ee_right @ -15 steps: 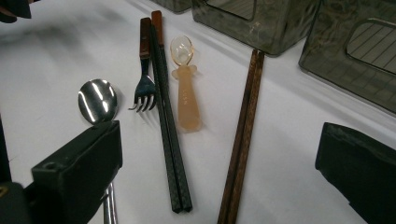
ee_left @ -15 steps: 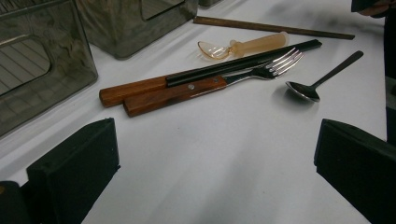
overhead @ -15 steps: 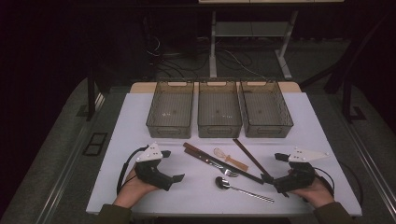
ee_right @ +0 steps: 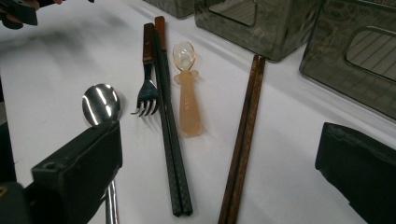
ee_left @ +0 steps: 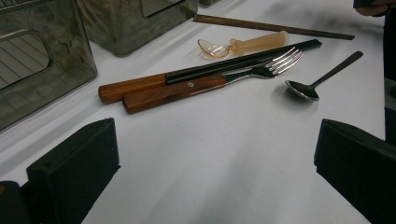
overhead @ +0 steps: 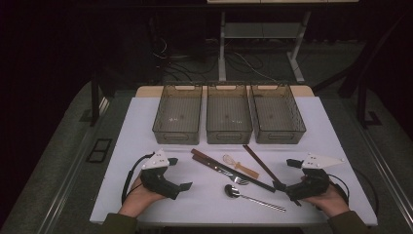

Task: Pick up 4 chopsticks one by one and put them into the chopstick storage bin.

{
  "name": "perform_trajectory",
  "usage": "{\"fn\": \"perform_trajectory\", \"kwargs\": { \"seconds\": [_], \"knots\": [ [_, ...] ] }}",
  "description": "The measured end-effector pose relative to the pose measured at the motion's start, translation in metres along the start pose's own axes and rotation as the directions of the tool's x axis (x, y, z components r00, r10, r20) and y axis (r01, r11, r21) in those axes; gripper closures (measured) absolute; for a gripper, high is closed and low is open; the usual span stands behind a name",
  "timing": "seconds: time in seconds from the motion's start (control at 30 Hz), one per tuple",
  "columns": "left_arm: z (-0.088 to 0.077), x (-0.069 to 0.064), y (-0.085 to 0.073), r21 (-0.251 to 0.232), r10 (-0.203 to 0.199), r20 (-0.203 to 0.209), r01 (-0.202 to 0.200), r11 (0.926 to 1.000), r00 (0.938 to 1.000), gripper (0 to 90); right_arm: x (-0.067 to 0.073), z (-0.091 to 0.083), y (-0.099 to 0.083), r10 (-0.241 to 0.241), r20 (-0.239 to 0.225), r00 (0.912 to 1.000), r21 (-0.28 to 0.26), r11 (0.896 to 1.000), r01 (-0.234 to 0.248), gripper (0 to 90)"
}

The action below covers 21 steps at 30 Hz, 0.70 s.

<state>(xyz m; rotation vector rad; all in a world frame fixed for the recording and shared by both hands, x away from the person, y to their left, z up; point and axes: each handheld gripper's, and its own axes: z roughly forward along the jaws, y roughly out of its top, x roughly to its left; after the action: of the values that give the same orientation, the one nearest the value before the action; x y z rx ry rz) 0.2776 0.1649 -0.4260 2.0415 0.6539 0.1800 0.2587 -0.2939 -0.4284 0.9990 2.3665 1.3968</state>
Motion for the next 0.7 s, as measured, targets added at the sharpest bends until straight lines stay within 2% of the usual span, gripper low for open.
{"fn": "perform_trajectory", "kwargs": {
  "seconds": [0.63, 0.7],
  "knots": [
    [0.000, 0.000, -0.002, -0.007, -0.010, 0.025, 0.010, 0.9999, 0.9996, 0.0, 0.005, 0.005, 0.013, -0.026, -0.029, 0.9992, 0.037, 0.999, 0.027, 0.8],
    [0.000, 0.001, -0.002, -0.012, -0.014, 0.025, 0.014, 0.9998, 0.9996, 0.0, 0.005, 0.008, 0.015, -0.030, -0.037, 0.9988, 0.051, 0.998, 0.032, 3.6]
  ]
}}
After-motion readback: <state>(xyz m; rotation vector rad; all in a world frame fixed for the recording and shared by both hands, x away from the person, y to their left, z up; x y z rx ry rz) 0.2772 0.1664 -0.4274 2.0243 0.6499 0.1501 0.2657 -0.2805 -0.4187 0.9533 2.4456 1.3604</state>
